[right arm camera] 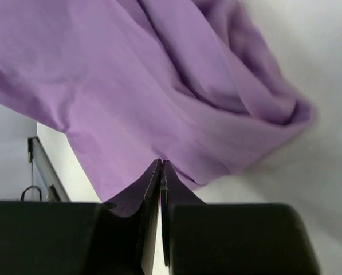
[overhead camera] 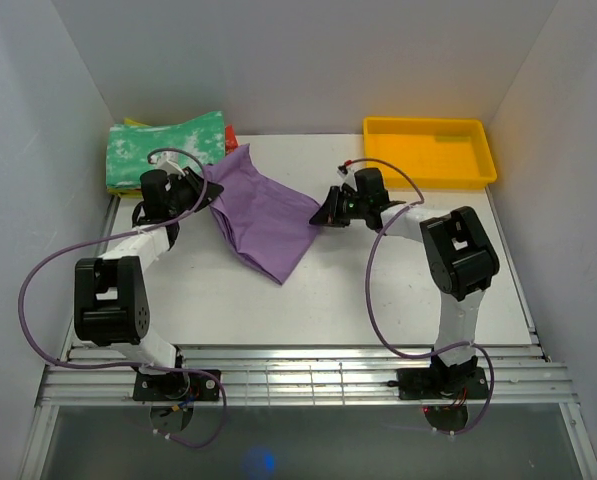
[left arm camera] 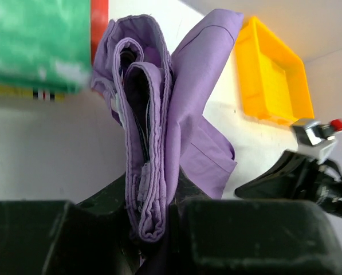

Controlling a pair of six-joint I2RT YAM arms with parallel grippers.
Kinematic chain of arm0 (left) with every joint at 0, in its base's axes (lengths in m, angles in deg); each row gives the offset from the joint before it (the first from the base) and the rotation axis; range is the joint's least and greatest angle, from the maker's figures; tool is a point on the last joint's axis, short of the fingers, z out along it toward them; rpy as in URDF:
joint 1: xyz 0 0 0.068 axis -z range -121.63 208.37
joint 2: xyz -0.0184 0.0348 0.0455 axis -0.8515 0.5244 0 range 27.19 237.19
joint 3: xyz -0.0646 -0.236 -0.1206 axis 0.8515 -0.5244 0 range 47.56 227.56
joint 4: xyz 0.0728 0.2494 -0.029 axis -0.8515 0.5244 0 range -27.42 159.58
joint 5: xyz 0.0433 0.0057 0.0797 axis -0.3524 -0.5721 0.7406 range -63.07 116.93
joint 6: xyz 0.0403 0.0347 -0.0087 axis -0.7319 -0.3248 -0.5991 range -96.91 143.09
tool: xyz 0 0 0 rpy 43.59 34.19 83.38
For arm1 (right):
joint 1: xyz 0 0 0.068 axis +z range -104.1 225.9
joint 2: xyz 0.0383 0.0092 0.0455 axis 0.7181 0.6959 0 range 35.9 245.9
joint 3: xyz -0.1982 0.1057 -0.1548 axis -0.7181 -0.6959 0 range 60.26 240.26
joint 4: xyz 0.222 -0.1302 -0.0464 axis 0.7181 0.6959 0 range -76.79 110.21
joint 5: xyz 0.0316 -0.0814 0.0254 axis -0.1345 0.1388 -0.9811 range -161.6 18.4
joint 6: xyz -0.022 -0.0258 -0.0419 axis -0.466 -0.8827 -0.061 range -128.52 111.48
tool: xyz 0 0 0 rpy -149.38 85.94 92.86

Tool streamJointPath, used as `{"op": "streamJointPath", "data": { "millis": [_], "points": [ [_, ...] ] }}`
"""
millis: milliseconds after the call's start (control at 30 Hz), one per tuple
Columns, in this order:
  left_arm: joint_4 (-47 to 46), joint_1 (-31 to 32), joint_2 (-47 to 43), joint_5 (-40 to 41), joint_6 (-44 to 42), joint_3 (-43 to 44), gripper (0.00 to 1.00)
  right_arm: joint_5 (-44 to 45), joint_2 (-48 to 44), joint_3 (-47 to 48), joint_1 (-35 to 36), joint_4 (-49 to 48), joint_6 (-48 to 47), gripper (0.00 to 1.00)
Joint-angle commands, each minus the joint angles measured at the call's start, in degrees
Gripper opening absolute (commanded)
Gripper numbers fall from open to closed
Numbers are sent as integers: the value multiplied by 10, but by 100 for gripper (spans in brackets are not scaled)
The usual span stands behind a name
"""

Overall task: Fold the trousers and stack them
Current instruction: Neatly place the folded trousers to the corner

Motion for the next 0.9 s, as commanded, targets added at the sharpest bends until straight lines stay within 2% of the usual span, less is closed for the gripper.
{"op": "streamJointPath", "data": {
  "millis": [0,167,300,500,733,867],
  "points": [
    [-97,1,27,18,-26,81,0,19,23,106,-26,-50,-82,8],
    [-149,-8,79,23,-49,172,0,7,65,250,-29,-84,-167,8],
    [-190,-12,115,11,-64,234,0,0,96,307,-29,-65,-200,9],
    [-226,-28,178,40,-59,318,0,-11,66,261,-26,-37,-226,8],
    [-209,-42,246,52,-46,446,0,-18,34,211,-26,-20,-254,8],
    [-202,-46,264,52,-43,486,0,-19,30,200,-26,-18,-254,8]
  ]
}}
